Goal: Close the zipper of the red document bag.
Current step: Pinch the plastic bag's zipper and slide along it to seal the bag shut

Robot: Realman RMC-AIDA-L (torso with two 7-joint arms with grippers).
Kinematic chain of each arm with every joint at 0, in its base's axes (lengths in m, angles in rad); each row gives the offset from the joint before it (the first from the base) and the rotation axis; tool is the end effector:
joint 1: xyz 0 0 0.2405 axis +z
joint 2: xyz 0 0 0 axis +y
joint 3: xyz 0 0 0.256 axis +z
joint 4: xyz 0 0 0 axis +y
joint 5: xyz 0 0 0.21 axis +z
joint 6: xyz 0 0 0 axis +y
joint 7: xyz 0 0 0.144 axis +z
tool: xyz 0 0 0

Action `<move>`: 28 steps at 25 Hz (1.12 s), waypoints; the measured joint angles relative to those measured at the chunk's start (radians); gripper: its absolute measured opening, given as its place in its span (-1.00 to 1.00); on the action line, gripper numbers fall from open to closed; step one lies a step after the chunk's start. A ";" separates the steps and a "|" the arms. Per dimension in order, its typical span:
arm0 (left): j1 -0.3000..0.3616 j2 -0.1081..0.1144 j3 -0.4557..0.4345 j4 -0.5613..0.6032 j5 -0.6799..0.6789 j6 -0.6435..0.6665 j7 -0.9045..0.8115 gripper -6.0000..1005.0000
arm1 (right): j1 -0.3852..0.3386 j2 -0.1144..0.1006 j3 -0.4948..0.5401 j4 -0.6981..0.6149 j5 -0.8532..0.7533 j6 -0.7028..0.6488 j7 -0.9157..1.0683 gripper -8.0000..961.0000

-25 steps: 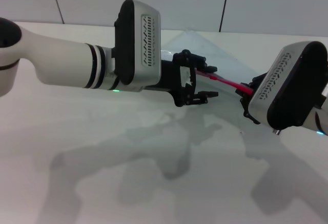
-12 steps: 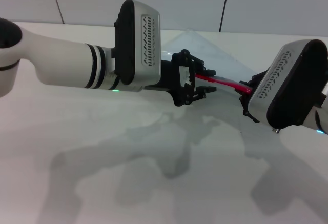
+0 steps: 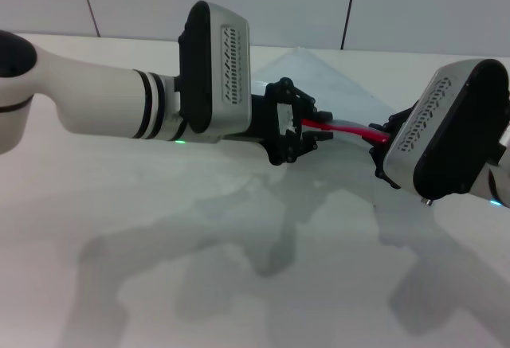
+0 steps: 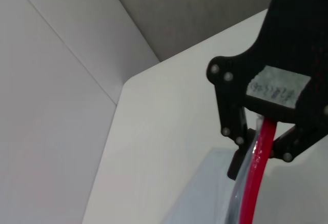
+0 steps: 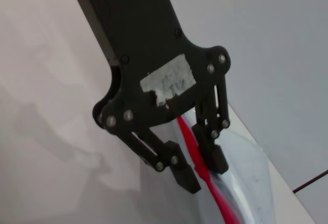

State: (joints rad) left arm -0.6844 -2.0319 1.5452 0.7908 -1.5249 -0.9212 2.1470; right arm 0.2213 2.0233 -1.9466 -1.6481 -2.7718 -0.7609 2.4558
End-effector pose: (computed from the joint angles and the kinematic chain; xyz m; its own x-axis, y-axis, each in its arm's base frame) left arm -0.1546 0.3976 -0.0658 0.9184 -0.3889 0.0730 -0.3249 -0.8465 -0.4218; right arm 0.1574 0.3275 -0.0370 0.9872 -0.0839 0.1354 0.0313 -0.7310 -0.6816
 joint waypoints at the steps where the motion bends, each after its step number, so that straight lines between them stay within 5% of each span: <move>1: 0.000 0.000 0.006 0.000 0.000 0.002 0.001 -0.55 | 0.000 0.000 0.000 0.000 0.000 0.000 0.000 -0.87; 28: 0.016 -0.003 0.052 -0.001 -0.077 0.045 0.042 -0.77 | -0.004 0.000 0.000 -0.019 -0.001 0.001 0.000 -0.86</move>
State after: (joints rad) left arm -0.6679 -2.0347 1.5968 0.7901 -1.6017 -0.8759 2.1890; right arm 0.2174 2.0233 -1.9463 -1.6676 -2.7731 -0.7598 2.4559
